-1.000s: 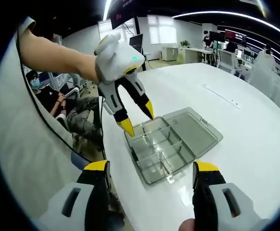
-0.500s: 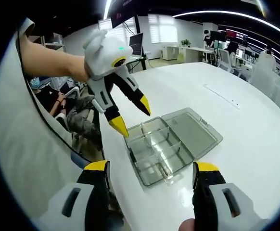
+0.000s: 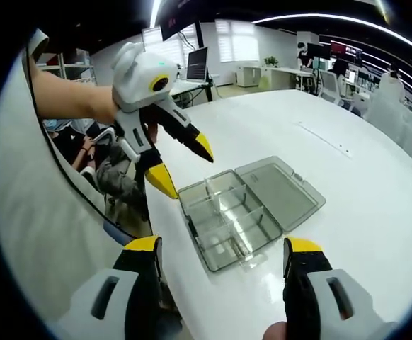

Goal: Insert the divider into the dual guide fixture by aligning both edges with the guide slots and pushing it downward to the bottom, including one-sided entry, uneven engagement, binding, and posture correction.

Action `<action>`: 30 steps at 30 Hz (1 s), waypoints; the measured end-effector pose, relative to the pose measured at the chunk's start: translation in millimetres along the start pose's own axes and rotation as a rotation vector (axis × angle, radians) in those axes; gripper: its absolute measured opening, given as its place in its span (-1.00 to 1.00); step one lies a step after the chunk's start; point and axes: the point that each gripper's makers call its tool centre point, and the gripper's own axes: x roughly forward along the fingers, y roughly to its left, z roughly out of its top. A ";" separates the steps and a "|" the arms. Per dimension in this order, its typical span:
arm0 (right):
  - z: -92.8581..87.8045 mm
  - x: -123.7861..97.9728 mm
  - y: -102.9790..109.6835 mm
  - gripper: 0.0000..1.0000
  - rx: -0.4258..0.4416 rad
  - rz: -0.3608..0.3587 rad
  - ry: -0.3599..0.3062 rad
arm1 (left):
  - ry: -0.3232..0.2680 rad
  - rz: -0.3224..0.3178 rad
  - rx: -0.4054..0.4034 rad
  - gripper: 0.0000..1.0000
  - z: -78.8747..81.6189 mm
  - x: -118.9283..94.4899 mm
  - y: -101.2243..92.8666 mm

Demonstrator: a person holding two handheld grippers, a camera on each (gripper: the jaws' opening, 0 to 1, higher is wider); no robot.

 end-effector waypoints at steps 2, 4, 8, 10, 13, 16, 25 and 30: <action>-0.3 -0.2 0.2 0.34 0.001 0.000 0.001 | -0.014 0.000 -0.016 0.08 1.2 -1.3 -1.2; -1.0 -0.1 0.3 0.34 0.000 0.000 0.003 | -0.026 -0.005 -0.034 0.09 1.0 -1.6 -3.7; -2.7 -1.4 0.9 0.34 0.001 -0.002 0.006 | -0.061 -0.003 -0.049 0.15 2.8 -3.9 -7.8; -5.3 -2.1 1.8 0.34 0.001 -0.001 0.011 | -0.083 -0.010 -0.077 0.17 5.0 -5.2 -9.8; -8.7 -3.4 2.3 0.34 0.002 -0.001 0.018 | -0.087 -0.009 -0.081 0.19 4.1 -5.5 -9.6; -10.5 -5.2 2.1 0.34 0.012 -0.006 0.017 | -0.102 -0.016 -0.083 0.19 4.8 -7.7 -12.7; -20.4 -12.2 -2.2 0.34 0.033 -0.022 0.022 | -0.155 -0.018 -0.110 0.26 7.7 -11.6 -19.7; -27.1 -17.4 -8.4 0.33 0.049 -0.038 0.024 | -0.170 -0.017 -0.119 0.29 8.8 -12.7 -20.2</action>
